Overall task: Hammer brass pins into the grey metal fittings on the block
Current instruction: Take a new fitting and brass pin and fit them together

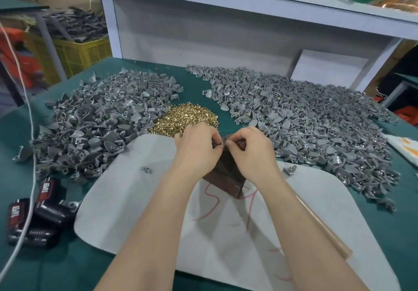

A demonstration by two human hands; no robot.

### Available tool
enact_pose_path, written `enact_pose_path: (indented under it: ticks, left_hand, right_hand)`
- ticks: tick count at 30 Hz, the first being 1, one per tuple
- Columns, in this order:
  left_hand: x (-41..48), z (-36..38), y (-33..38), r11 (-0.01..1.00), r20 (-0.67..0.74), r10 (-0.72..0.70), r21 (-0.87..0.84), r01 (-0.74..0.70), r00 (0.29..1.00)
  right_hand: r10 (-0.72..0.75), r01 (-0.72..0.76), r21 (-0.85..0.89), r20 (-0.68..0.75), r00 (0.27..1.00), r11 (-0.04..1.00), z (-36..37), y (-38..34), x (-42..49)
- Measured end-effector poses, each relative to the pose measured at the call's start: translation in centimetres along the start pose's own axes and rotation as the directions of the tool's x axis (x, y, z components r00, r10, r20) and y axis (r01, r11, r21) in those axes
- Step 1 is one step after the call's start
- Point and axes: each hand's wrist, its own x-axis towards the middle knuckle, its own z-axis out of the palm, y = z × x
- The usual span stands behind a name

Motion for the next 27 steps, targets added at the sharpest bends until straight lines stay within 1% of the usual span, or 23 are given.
enact_pose_path:
  ticks: [3,7,10,14,19,23,27]
  left_hand:
    - [-0.1,-0.1,0.1,1.0,0.0,0.006,0.005,-0.006,1.0]
    - [0.0,0.0,0.1,1.0,0.0,0.011,0.013,-0.011,1.0]
    - [0.0,0.0,0.1,0.999,-0.002,0.025,0.025,-0.025,1.0]
    - [0.0,-0.1,0.2,0.999,-0.001,0.035,0.018,-0.035,0.999]
    - [-0.1,0.0,0.3,0.998,0.0,0.036,0.052,-0.036,0.999]
    - [-0.2,0.0,0.4,0.998,-0.001,0.033,0.054,-0.033,0.999]
    - [-0.1,0.0,0.4,0.998,0.003,0.031,0.06,-0.031,1.0]
  right_hand:
    - [-0.004,0.005,-0.031,0.015,1.0,1.0,-0.2,-0.2,0.1]
    - [-0.012,0.027,-0.168,0.087,0.996,0.985,-0.5,-0.7,0.6]
    - [0.002,0.026,-0.221,0.124,0.992,0.975,-0.7,-1.2,0.7]
    - [0.04,0.002,-0.242,0.168,0.985,0.97,-1.1,-1.6,0.9]
    - [0.102,-0.037,-0.263,0.238,0.966,0.964,-1.5,-2.2,1.5]
    - [0.115,-0.055,-0.248,0.235,0.965,0.967,-1.7,-2.3,1.3]
    - [0.13,-0.066,-0.24,0.261,0.957,0.968,-1.6,-2.2,1.7]
